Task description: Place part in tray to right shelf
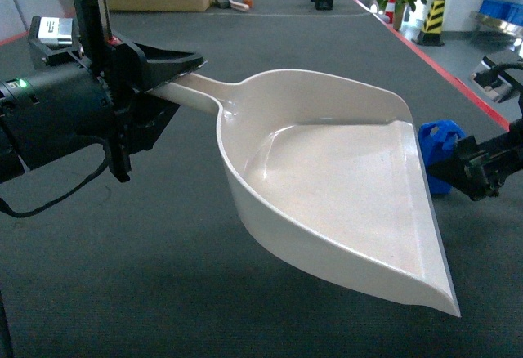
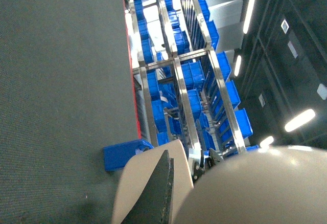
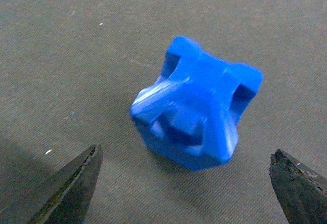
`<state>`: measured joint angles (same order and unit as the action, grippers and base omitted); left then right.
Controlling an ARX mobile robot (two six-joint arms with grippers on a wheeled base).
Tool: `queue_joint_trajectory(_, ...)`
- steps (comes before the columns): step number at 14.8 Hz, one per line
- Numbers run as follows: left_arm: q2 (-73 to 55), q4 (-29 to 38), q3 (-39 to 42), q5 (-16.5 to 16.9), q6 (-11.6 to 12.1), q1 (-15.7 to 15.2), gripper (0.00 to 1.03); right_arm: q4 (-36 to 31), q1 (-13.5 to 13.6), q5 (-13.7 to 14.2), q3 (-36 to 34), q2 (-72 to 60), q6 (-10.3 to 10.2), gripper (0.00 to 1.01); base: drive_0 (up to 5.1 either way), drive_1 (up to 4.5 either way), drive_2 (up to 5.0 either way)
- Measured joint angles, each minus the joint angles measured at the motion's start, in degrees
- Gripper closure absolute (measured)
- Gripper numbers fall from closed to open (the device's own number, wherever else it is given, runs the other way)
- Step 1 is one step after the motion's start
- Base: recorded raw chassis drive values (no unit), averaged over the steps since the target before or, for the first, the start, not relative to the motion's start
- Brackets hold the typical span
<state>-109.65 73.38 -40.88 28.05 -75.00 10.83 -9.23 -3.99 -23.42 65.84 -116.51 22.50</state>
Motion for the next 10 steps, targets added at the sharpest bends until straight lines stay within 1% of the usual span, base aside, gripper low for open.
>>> queue_joint_trajectory(2,0.00,-0.02,0.00,-0.11,-0.02,0.00,0.88,0.17,1.09,0.90,3.87,-2.82,-0.33,0.03,0.0,0.00,0.0)
queue_joint_trajectory(3,0.00,0.00,0.00,-0.04,-0.02,0.02,0.88,0.15,1.51,1.77,6.14,-4.55,-1.14,0.03,0.0,0.00,0.0)
queue_joint_trajectory(5,0.00,-0.04,0.00,-0.04,0.00,0.02,0.88,0.37,2.62,2.14,10.32,-7.56,-2.80,0.03,0.0,0.00,0.0)
queue_joint_trajectory(6,0.00,0.00,0.00,0.00,0.00,0.02,0.88,-0.66,3.30,2.16,12.20,-9.09,-3.80,0.03,0.0,0.00,0.0)
queue_joint_trajectory(7,0.00,-0.02,0.02,0.00,0.00,0.00,0.88,-1.99,3.78,3.08,13.73,-10.21,-4.81,0.03,0.0,0.00,0.0)
queue_joint_trajectory(8,0.00,-0.02,0.02,-0.15,0.00,0.00,0.88,-3.04,4.13,4.20,14.32,-10.82,-5.51,0.12,0.0,0.00,0.0)
queue_joint_trajectory(9,0.00,-0.02,0.02,-0.13,0.00,0.00,0.88,-3.19,4.44,4.28,13.90,-10.73,-6.25,0.27,0.0,0.00,0.0)
queue_joint_trajectory(10,0.00,0.00,0.02,-0.02,0.00,0.02,0.88,-4.31,4.33,4.72,11.87,-9.81,-7.32,0.40,0.0,0.00,0.0)
